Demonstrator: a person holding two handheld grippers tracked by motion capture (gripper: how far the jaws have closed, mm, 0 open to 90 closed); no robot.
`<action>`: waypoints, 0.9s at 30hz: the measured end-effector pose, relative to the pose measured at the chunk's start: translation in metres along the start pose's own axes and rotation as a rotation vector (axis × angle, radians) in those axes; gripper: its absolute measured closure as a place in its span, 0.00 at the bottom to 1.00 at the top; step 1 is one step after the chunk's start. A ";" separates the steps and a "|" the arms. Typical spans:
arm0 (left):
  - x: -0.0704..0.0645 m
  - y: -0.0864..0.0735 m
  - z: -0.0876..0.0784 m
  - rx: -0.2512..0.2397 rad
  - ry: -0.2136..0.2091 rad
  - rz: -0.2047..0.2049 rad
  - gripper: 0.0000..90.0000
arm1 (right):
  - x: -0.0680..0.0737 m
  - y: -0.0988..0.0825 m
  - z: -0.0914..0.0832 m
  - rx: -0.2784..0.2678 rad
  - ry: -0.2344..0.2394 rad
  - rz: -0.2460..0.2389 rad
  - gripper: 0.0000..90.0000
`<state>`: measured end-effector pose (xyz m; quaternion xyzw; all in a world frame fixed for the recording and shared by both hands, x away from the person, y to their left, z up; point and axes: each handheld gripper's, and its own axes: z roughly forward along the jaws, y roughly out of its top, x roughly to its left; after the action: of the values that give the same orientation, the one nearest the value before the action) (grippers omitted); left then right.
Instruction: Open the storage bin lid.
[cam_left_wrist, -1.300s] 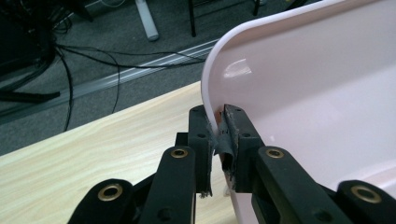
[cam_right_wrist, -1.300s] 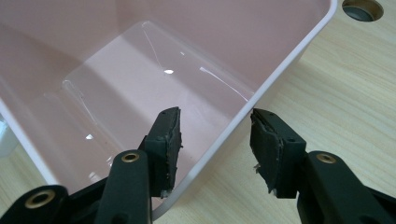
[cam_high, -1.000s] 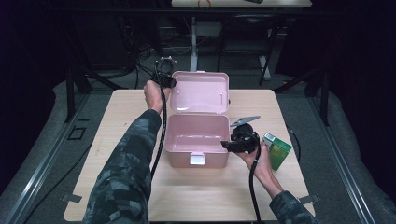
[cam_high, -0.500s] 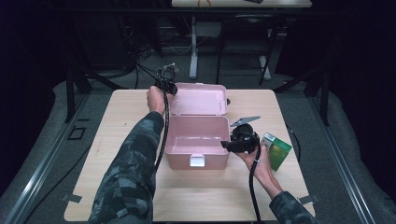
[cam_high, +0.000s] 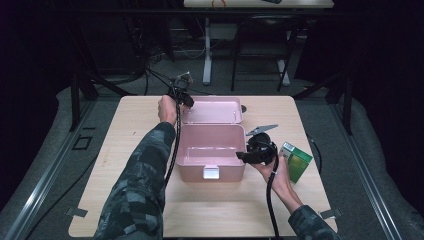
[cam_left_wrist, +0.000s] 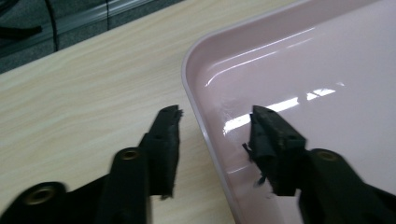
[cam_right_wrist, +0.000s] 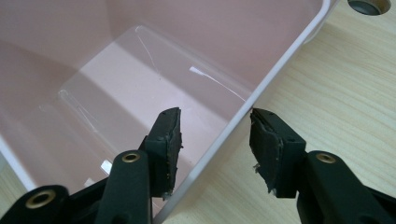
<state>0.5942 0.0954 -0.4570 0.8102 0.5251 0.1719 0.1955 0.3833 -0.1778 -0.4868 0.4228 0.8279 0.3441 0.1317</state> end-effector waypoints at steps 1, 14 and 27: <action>0.001 0.000 -0.007 -0.019 -0.011 0.003 0.45 | 0.001 0.000 0.000 0.001 0.000 0.002 0.57; 0.013 -0.019 -0.064 -0.051 -0.027 0.089 0.21 | 0.001 0.004 -0.010 0.007 -0.001 0.008 0.46; 0.011 -0.085 -0.107 -0.093 -0.021 0.198 0.10 | 0.004 0.007 -0.020 0.014 0.021 -0.033 0.26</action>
<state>0.4802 0.1516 -0.4062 0.8498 0.4320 0.2062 0.2205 0.3754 -0.1811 -0.4670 0.4062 0.8386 0.3406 0.1256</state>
